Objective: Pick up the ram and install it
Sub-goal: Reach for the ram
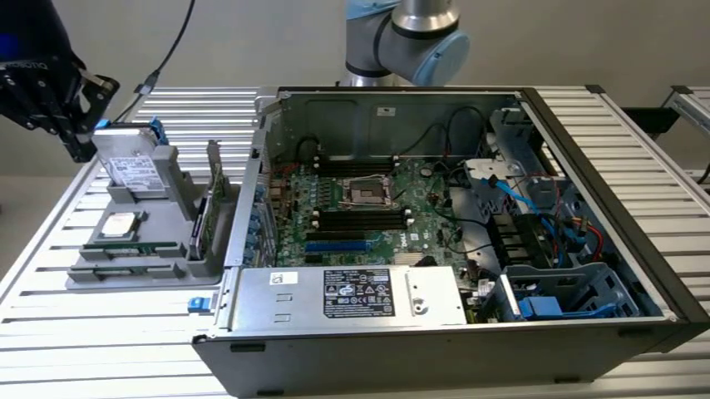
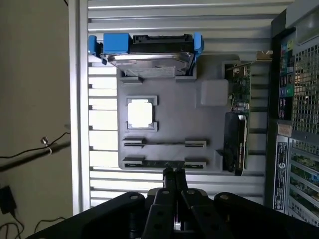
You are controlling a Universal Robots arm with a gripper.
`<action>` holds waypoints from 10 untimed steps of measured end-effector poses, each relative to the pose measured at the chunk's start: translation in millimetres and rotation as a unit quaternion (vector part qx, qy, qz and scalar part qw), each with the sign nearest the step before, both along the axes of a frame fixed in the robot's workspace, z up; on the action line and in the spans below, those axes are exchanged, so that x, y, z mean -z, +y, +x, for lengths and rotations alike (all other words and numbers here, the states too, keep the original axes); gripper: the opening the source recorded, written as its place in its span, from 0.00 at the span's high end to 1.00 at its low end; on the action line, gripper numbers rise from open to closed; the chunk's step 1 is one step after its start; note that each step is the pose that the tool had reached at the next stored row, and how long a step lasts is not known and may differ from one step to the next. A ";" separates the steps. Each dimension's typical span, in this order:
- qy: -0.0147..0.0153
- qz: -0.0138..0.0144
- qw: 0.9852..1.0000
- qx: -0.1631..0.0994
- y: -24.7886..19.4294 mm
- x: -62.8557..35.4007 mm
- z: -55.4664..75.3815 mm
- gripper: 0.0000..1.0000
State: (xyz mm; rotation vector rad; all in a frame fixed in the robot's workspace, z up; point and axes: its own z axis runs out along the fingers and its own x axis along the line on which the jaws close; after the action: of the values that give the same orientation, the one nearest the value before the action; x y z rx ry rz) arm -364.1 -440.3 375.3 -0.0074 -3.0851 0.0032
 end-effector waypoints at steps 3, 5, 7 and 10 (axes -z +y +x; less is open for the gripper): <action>-0.013 -0.012 1.000 -0.008 0.4 0.0 0.0 0.90; -0.021 -0.018 1.000 -0.009 2.0 0.4 -0.4 0.90; -0.024 -0.020 0.999 -0.010 4.8 0.4 -0.6 0.90; -0.024 -0.020 0.999 -0.010 5.3 0.4 -0.6 0.90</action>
State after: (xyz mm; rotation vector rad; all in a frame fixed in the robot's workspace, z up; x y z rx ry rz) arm -364.7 -435.0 374.9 0.0221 -3.1331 0.0677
